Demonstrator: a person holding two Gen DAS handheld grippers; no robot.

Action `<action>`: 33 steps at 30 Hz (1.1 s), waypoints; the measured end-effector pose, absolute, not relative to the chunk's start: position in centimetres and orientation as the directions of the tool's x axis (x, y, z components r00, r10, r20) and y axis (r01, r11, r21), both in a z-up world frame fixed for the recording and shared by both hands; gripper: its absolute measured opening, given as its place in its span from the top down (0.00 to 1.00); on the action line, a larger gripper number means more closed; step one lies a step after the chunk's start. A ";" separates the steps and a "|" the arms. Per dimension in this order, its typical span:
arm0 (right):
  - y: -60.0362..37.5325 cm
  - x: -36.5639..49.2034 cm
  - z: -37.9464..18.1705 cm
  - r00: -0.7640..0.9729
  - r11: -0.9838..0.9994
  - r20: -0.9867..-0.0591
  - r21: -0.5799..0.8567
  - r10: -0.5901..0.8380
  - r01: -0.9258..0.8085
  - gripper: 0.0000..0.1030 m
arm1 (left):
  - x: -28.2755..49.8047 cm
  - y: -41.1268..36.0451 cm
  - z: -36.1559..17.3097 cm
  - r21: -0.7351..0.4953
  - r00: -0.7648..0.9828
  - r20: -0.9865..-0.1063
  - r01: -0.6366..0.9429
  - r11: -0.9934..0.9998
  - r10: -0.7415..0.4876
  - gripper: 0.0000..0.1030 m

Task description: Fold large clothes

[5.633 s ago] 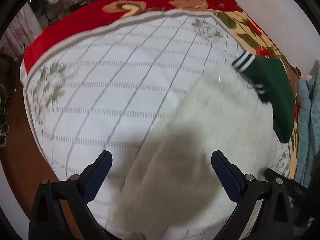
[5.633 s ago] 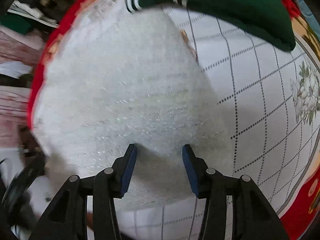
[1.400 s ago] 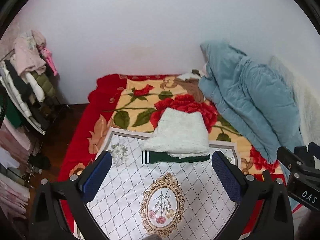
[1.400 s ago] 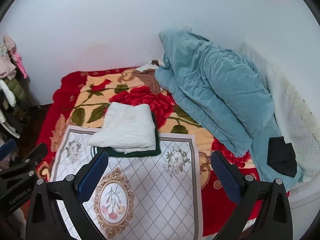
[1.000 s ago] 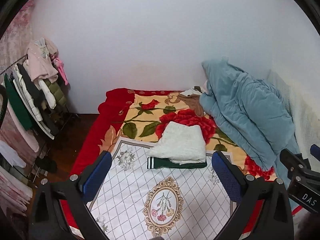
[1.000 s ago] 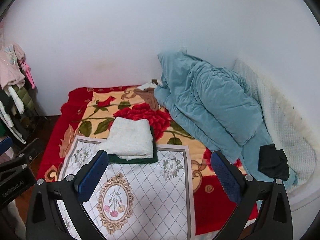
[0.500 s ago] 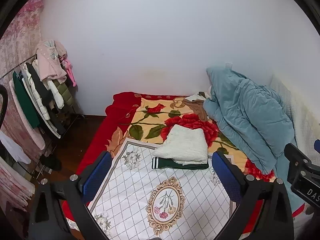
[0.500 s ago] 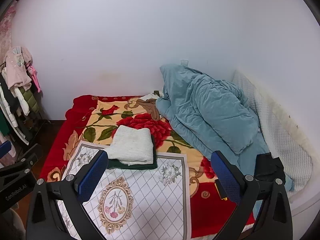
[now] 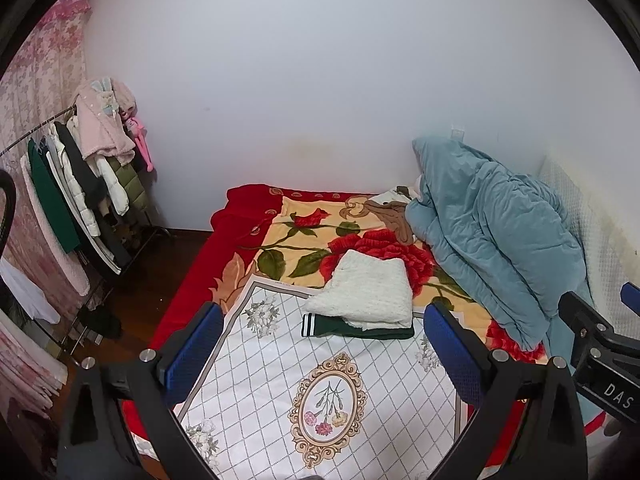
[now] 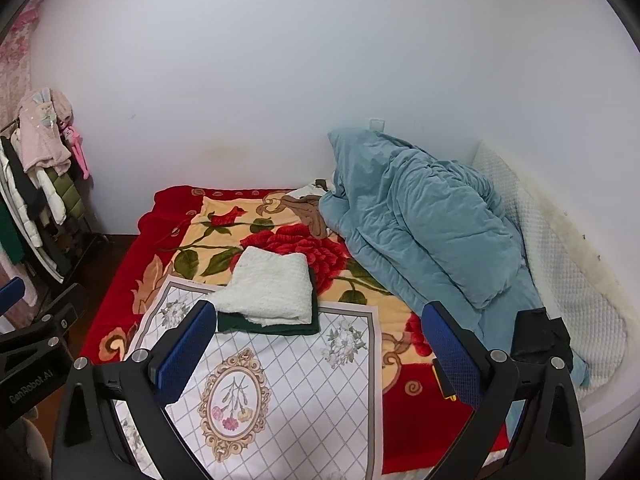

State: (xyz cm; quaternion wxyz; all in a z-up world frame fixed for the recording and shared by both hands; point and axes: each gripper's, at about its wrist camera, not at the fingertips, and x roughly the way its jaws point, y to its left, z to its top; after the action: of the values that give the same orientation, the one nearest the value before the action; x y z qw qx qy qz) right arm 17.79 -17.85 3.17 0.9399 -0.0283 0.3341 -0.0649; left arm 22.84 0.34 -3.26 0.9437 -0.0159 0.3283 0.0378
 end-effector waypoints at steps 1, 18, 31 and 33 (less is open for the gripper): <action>-17.8 17.8 3.2 0.768 0.990 -0.625 -0.098 -0.141 0.102 0.00 | 22.9 0.4 -3.3 -0.005 0.782 -0.621 -0.080 0.997 0.060 0.01; -17.4 17.8 3.4 0.775 0.992 -0.620 -0.098 -0.124 0.080 0.00 | 22.0 0.5 -2.4 0.001 0.786 -0.616 -0.075 0.997 0.060 0.01; -17.0 17.4 3.6 0.777 0.992 -0.617 -0.101 -0.126 0.081 0.00 | 21.8 1.0 -2.0 -0.001 0.791 -0.609 -0.085 0.996 0.067 0.01; -17.0 17.5 3.6 0.777 0.992 -0.616 -0.102 -0.126 0.080 0.00 | 21.8 1.1 -2.0 0.001 0.791 -0.609 -0.083 0.997 0.067 0.01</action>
State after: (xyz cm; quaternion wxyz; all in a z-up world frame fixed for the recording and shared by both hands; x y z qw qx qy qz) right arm 17.49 -17.02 3.58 0.9420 -0.0352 0.3291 -0.0546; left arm 21.77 1.06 -2.03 0.9461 -0.0132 0.3212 0.0396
